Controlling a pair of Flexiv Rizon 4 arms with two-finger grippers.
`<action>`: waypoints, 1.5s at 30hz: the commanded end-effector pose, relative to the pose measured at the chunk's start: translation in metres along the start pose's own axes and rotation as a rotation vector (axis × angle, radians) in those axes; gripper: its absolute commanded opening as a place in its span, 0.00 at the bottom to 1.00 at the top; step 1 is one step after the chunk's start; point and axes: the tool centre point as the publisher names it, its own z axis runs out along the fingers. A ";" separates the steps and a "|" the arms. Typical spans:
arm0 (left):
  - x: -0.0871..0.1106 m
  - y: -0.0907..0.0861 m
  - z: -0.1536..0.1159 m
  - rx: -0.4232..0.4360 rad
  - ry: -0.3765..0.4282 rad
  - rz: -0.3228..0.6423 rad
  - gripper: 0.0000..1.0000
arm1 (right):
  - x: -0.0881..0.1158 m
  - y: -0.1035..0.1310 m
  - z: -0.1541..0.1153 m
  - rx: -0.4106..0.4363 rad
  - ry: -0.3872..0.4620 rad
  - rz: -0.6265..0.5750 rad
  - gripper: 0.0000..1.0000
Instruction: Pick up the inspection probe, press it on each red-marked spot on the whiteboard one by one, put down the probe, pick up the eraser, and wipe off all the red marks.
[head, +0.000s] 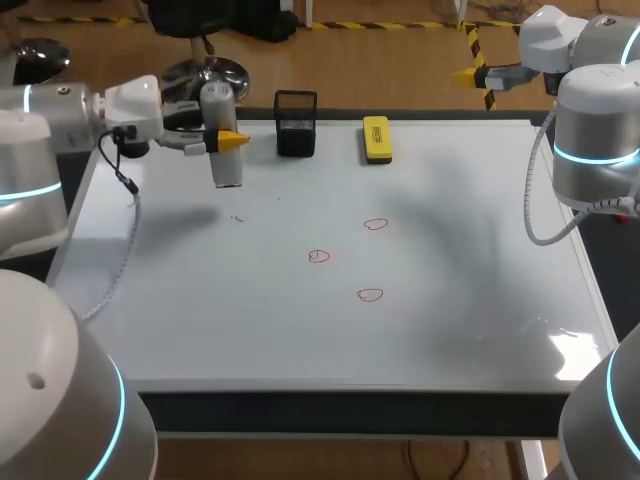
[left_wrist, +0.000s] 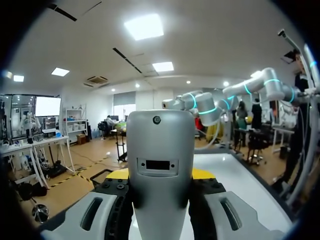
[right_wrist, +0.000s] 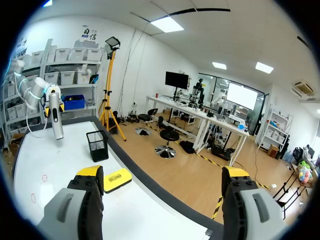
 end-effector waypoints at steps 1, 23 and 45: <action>-0.002 0.002 0.000 0.006 0.007 -0.002 0.00 | 0.000 0.000 0.000 0.001 0.001 0.000 1.00; -0.002 -0.001 -0.003 0.002 -0.001 -0.005 0.00 | 0.000 0.000 0.000 0.001 0.001 0.000 1.00; -0.002 -0.001 -0.003 0.002 -0.001 -0.005 0.00 | 0.037 0.011 0.043 0.270 0.653 -0.604 1.00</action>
